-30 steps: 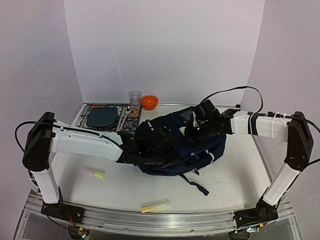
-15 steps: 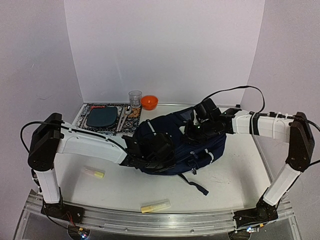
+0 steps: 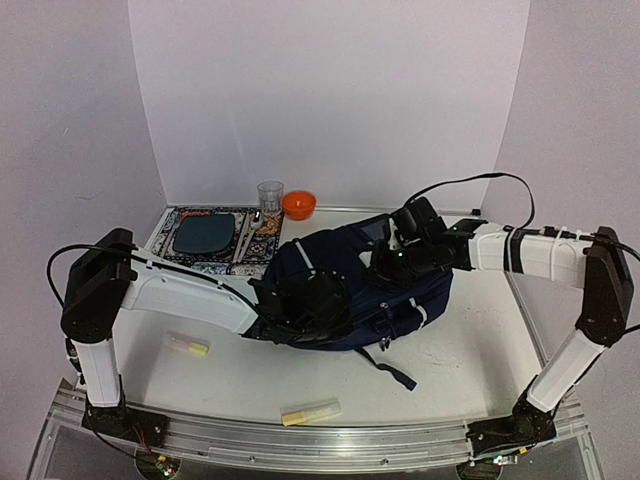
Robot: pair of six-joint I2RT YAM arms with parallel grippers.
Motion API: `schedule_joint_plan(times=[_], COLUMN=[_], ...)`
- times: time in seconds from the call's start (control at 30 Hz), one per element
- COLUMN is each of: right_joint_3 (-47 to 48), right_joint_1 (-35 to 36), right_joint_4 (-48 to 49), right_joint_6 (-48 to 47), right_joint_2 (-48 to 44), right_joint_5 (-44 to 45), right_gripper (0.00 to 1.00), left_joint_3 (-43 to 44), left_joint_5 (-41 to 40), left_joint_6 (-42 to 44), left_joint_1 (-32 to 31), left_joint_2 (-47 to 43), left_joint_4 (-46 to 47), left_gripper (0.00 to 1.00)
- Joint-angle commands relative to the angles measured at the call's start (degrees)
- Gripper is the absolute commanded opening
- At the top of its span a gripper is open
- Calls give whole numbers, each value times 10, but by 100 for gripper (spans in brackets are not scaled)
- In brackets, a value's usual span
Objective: Pack the student bag
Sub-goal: Pick up the upper front pocket of the bag, then unzip the upper front pocket of the student bag, then hold the student bag at the center of the board.
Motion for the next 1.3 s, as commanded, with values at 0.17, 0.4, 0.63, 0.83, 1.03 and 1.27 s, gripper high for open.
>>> schedule_joint_plan(times=[0.17, 0.4, 0.63, 0.83, 1.03, 1.27], right_joint_3=[-17, -27, -23, -13, 2, -53], right_joint_1=[-18, -68, -94, -91, -29, 56], right_joint_4=[-13, -76, -138, -122, -89, -10], right_joint_6=[-86, -179, -268, -307, -354, -449], right_joint_2=[-78, -102, -108, -100, -132, -177], right_joint_5=[-10, -16, 20, 0, 34, 42], right_gripper=[0, 0, 0, 4, 50, 73], left_joint_3=[-86, -135, -180, -118, -64, -28], left_joint_5=[-83, -152, -131, 0, 109, 205], left_joint_6=[22, 59, 149, 301, 324, 333], left_joint_1=[3, 10, 91, 89, 76, 75], left_joint_2=[-78, -139, -209, -214, -202, -195], left_joint_4=[-27, -120, -132, -96, -87, -86], left_gripper=[0, 0, 0, 0, 0, 0])
